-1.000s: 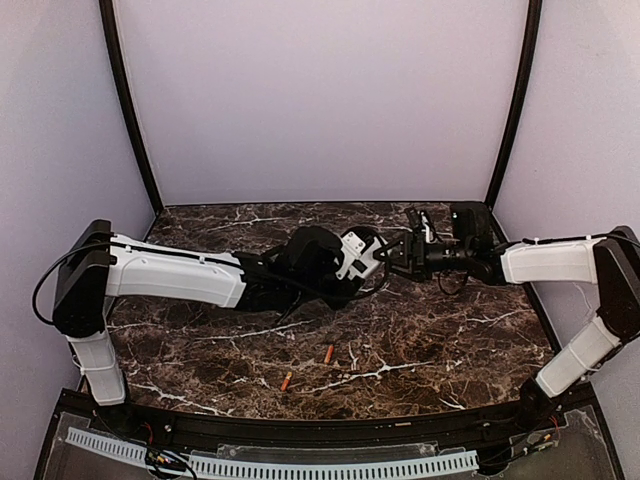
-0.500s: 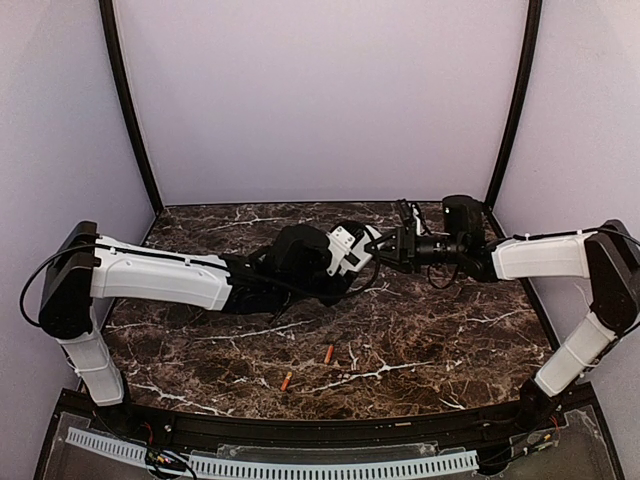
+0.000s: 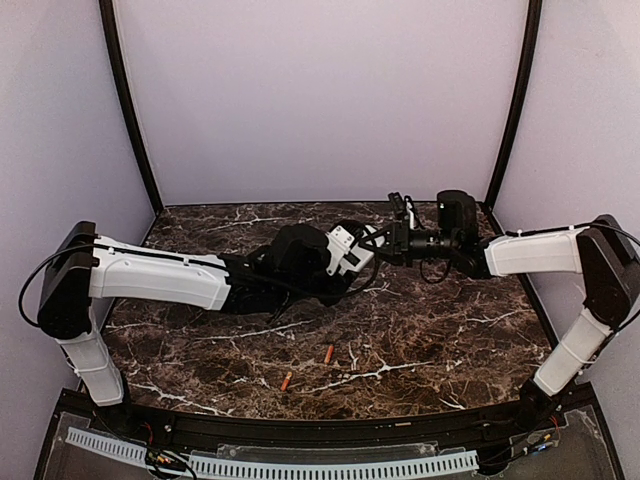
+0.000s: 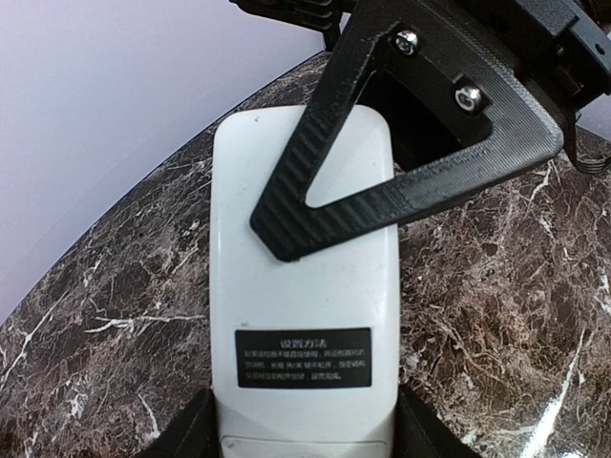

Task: Load the batteries into the remote control
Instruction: Pass from the left arm to the right

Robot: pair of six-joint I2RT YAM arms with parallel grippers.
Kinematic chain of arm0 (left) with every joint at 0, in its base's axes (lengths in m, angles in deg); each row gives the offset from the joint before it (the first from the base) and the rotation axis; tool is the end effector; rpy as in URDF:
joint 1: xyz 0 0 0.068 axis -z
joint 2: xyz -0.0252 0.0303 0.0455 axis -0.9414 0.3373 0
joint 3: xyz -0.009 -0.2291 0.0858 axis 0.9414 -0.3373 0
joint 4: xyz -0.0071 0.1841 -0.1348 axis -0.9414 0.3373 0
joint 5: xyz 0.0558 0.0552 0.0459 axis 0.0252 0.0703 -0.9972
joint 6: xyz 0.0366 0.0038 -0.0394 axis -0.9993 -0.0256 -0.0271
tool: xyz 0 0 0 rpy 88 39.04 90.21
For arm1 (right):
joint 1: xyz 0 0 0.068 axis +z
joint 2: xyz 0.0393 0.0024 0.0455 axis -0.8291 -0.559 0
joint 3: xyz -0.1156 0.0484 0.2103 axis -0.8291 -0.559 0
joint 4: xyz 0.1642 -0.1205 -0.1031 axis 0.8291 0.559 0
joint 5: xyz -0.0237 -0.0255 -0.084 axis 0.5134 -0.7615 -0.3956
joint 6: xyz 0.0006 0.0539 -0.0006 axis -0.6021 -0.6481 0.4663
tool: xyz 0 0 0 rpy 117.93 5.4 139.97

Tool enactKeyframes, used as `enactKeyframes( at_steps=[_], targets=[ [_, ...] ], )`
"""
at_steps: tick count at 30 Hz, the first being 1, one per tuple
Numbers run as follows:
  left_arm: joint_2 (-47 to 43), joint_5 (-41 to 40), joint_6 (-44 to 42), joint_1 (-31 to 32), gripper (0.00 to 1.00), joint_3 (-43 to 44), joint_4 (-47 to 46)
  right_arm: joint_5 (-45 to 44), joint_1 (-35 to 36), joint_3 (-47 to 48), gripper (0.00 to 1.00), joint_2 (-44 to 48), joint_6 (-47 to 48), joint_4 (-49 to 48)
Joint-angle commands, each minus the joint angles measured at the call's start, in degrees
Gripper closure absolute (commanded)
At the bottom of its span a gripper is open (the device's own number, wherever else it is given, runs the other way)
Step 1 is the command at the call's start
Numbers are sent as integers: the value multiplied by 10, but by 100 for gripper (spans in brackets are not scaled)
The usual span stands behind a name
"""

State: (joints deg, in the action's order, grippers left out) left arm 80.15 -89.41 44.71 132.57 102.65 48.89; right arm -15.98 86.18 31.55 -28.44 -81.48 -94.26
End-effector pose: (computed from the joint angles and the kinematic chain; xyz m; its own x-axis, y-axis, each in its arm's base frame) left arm 0.1861 -0.3271 0.2441 -0.1485 0.3612 -0.9206 0.6828 0.7109 0.1688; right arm 0.2653 0.1825 0.2283 -0.8613 0.1306 -0.4910 -0.4384 0.2976 0.8481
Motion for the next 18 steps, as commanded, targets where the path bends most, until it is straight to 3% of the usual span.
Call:
enactKeyframes(
  at_steps=[1, 3, 4, 8, 10, 15, 18],
  targets=[
    [-28, 13, 11, 5, 56, -1, -14, 2, 5, 18, 83, -7, 1, -29],
    [-32, 14, 14, 5, 52, -3, -10, 6, 5, 16, 94, -6, 1, -31],
    [-35, 21, 17, 4, 43, -4, -6, 8, 4, 14, 99, -4, 0, -35],
    [-63, 57, 35, -1, 12, -22, -4, 20, 4, 8, 100, 2, 3, -47],
    [-86, 77, 50, -8, 3, -39, -7, 27, 5, 9, 100, 5, 11, -46],
    [-148, 151, 111, -47, 1, -90, -11, 37, 5, 4, 100, 21, 40, -53],
    [-170, 194, 190, -87, 4, -126, -22, 35, 5, -6, 100, 34, 50, -74]
  ],
)
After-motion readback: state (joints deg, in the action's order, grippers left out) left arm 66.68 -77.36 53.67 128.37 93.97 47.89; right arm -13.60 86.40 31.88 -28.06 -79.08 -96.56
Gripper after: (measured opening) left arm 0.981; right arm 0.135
